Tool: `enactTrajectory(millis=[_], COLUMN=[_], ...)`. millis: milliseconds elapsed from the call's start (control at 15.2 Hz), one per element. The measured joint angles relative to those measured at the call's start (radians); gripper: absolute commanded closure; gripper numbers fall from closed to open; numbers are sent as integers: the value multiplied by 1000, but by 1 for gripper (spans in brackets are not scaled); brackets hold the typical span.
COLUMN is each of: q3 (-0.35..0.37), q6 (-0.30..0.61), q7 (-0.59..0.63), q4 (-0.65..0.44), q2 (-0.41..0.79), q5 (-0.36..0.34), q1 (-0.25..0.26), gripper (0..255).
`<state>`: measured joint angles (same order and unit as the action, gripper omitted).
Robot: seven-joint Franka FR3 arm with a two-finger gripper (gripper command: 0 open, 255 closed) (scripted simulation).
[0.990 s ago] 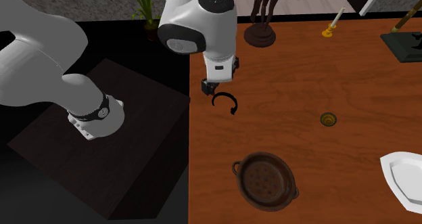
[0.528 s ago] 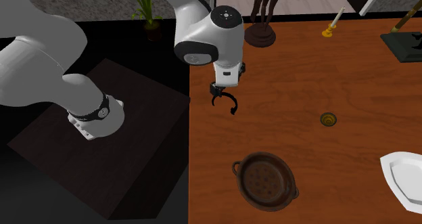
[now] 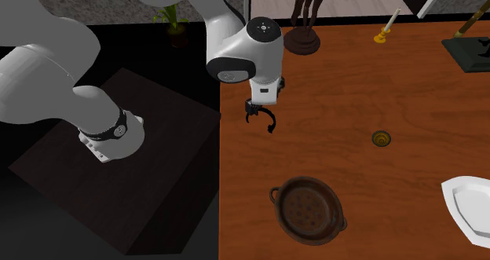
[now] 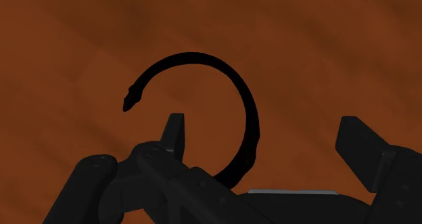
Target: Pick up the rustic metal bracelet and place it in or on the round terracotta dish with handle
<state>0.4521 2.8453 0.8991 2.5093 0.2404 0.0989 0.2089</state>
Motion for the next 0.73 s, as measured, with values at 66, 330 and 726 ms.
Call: enactTrajectory(millis=[66,330,726], q3=[0,0,0], q6=[1,1,1], q7=[0,0,0], q4=[0,0,0], q2=[1,1,1], q5=[0,-1,-1], q1=[0,0,0], gripper=[0,255,255])
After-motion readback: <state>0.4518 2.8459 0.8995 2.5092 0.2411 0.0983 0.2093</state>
